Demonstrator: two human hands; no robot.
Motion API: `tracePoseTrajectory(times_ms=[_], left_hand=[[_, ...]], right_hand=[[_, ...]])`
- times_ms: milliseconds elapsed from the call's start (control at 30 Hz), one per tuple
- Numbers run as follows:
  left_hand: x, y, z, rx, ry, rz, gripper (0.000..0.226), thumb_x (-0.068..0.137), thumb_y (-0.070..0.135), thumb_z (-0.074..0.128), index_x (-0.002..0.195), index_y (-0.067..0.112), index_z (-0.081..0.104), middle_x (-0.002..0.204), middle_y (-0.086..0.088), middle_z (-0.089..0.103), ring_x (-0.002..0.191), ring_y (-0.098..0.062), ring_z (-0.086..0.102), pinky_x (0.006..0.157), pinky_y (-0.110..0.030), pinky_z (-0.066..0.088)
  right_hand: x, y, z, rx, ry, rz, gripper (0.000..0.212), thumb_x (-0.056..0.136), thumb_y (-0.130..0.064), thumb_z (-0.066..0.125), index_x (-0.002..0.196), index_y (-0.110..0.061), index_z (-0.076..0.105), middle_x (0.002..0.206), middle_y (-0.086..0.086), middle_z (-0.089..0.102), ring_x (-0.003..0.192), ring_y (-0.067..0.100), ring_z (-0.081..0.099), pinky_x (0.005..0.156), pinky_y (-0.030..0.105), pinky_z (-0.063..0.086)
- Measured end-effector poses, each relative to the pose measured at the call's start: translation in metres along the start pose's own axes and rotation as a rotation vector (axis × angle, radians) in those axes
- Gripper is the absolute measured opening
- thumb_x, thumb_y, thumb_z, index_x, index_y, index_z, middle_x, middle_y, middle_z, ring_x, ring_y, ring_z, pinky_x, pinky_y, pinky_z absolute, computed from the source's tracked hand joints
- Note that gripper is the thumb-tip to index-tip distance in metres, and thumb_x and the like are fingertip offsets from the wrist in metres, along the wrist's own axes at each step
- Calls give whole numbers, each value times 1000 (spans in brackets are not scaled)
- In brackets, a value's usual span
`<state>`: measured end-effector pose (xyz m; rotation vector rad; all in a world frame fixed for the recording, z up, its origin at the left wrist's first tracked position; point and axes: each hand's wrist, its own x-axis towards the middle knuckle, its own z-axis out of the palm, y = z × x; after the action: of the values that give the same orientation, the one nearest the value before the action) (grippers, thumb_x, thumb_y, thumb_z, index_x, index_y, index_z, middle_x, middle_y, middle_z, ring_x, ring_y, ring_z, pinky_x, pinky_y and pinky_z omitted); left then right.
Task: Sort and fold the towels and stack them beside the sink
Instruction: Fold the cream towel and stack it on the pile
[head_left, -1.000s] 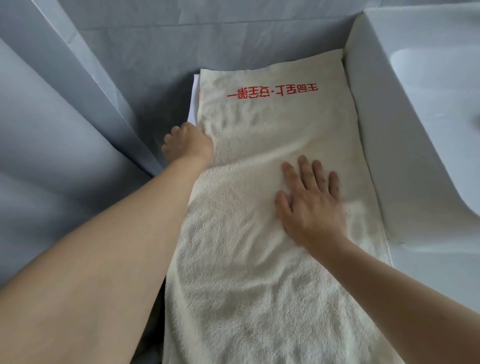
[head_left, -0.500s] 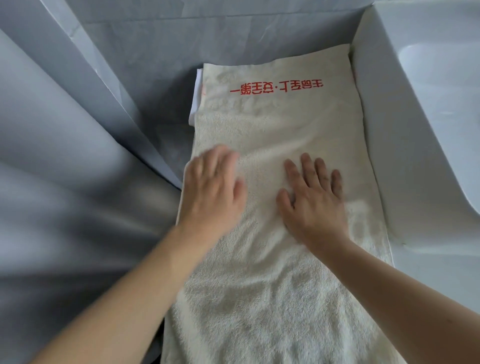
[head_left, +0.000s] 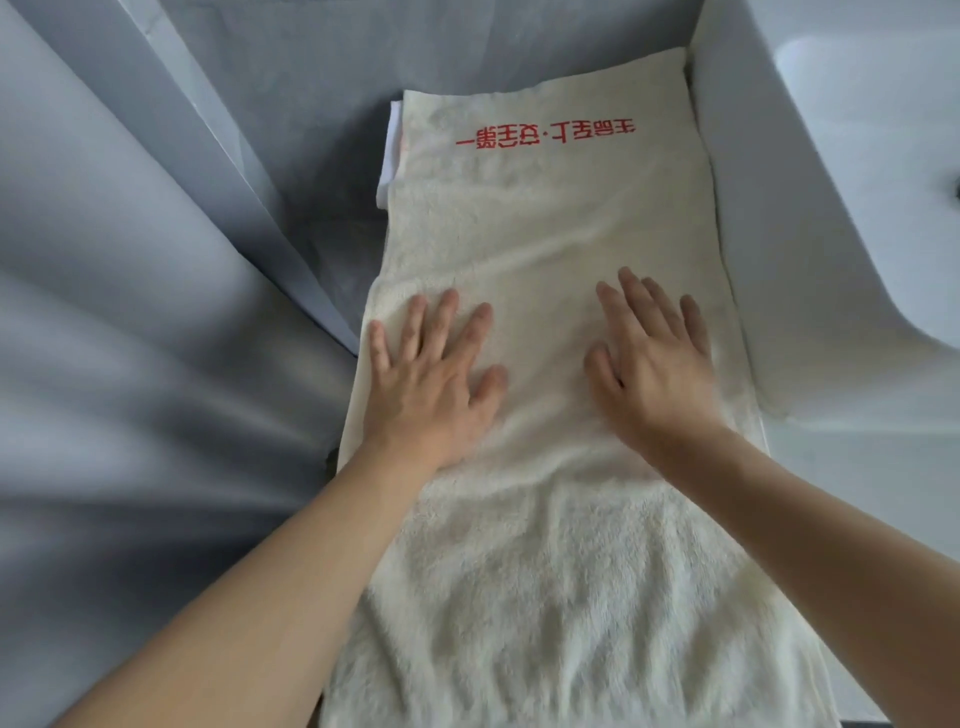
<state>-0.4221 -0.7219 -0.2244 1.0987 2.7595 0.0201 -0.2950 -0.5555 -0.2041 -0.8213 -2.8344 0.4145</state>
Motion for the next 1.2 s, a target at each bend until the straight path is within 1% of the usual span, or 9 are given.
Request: tracePoseTrajectory(times_ms=[133, 233, 467, 600, 700, 867, 1000, 1100, 1200], left_hand=[[-4, 1, -3, -2, -41, 12, 65, 94, 64, 1, 153, 43, -15, 163, 8, -25, 148, -21, -27, 119, -56, -13], [-10, 6, -6, -43, -74, 22, 62, 97, 61, 4, 153, 42, -16, 162, 8, -26, 147, -20, -29, 119, -55, -15], [-53, 22, -7, -133, 24, 25, 62, 100, 55, 10, 157, 37, -7, 165, 6, -19, 150, -20, -22, 119, -51, -16], [-79, 20, 4, -94, -26, 21, 63, 99, 56, 6, 156, 37, -12, 164, 6, -21, 150, -20, -24, 120, -51, -14], [-89, 16, 11, -60, -10, 4, 63, 97, 56, 3, 154, 37, -15, 164, 6, -20, 150, -20, -23, 121, -51, -12], [-91, 18, 10, -55, -10, -12, 63, 99, 56, 6, 156, 36, -10, 165, 4, -16, 151, -21, -19, 121, -53, -9], [-111, 17, 8, -65, 49, -48, 66, 98, 57, 5, 158, 30, -3, 166, 4, -10, 152, -24, -13, 121, -52, -11], [-136, 9, 14, -88, 67, -82, 69, 96, 59, -1, 158, 28, -1, 166, 5, -10, 152, -22, -14, 121, -49, -12], [-152, -3, 22, -133, 39, -97, 72, 92, 61, -6, 157, 31, -6, 166, 7, -14, 151, -17, -18, 122, -49, -7]], right_hand=[[-42, 21, -3, -91, -180, 38, 71, 91, -51, 12, 157, -24, 10, 165, 1, 1, 151, 18, -3, 121, 39, -7], [-58, 36, -2, -162, -210, 53, 71, 92, -56, 8, 156, -28, 0, 165, -2, -8, 150, 14, -11, 120, 38, -9], [-75, 31, -5, -145, -185, 48, 71, 92, -56, 9, 157, -25, 6, 165, 1, -5, 151, 18, -9, 121, 40, -9], [-96, 23, 1, -122, -216, 12, 74, 89, -60, 5, 157, -31, 3, 164, -5, -8, 150, 14, -14, 120, 37, -14], [-105, 24, -1, -124, -212, 30, 72, 90, -60, 5, 156, -33, 2, 164, -7, -9, 149, 12, -15, 119, 35, -16], [-118, 27, -6, -149, -226, 41, 73, 89, -61, 1, 156, -32, -1, 164, -6, -13, 146, 10, -22, 119, 36, -18], [-129, 21, -12, -189, -197, 35, 72, 91, -65, -2, 155, -31, -8, 162, -5, -18, 145, 13, -30, 118, 42, -18], [-140, 25, -11, -199, -228, 57, 74, 89, -68, -5, 154, -34, -11, 161, -8, -21, 145, 13, -29, 119, 41, -17], [-149, 37, -8, -163, -209, 126, 75, 89, -68, -2, 156, -34, -5, 163, -8, -16, 148, 12, -22, 121, 39, -13]])
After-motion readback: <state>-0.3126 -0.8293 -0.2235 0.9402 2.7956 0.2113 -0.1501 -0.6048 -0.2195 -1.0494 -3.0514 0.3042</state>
